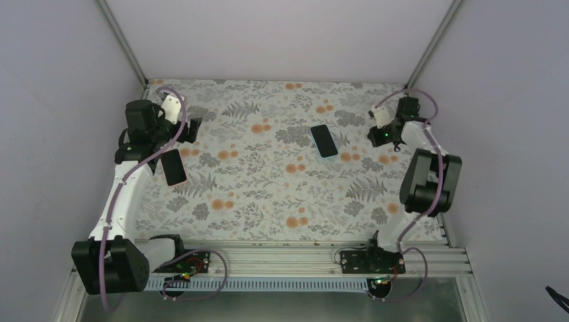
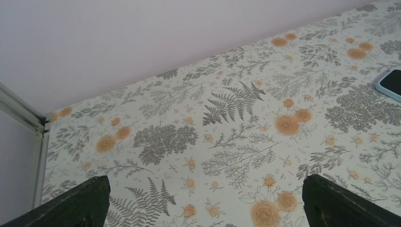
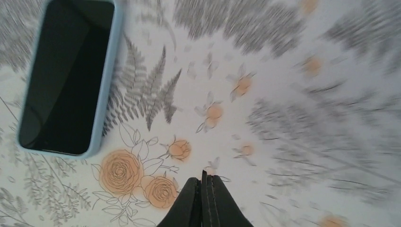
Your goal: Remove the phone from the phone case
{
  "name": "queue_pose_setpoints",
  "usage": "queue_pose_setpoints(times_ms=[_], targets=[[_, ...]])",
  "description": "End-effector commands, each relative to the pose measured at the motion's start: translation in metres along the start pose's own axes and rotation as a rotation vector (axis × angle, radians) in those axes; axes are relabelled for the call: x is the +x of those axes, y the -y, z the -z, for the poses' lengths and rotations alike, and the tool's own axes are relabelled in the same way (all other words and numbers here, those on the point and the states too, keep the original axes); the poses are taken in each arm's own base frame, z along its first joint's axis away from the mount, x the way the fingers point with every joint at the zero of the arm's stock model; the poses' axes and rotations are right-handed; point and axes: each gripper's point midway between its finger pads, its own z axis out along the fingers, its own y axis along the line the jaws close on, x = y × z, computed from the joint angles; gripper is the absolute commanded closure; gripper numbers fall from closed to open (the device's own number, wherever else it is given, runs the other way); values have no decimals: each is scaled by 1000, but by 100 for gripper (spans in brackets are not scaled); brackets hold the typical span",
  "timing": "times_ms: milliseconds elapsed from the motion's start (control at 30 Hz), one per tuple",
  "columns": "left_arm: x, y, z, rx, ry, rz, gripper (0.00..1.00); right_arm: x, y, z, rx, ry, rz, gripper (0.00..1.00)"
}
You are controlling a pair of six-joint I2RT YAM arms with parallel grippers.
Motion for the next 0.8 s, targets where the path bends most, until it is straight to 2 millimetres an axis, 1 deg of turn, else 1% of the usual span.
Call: queue_pose_setpoints(times_ms=[0,133,267,433,500,567,600,633,700,733,767], targets=[[1,-9,4,-18,2,12,0,35,-19,-49,-111,-161,-1,97],[4,-12,3,-17,-6,23,0,33,-24,-72,-135,-158,-9,97],[5,-12,1,-8,-12,26,0,44,-35,-95,-159,-210,15,97],[8,-13,-2,-9,-20,27,0,58,-54,-112,-199,-271,55,96],[8,-13,-2,-6,-21,26,0,64,-68,-115,-232,-295,82,97],[8,-12,-2,0,-20,26,0,70,-87,-118,-282,-321,114,97],[7,-12,-2,3,-17,25,0,73,-99,-119,-314,-338,136,97],[8,-11,-2,6,-20,25,0,78,-117,-118,-366,-364,160,97],[7,-11,-2,9,-20,24,0,82,-167,-110,-528,-394,210,96],[7,-11,-1,9,-20,25,0,82,-193,-101,-622,-396,233,96],[7,-11,-1,7,-19,24,0,77,-219,-88,-725,-376,243,96]])
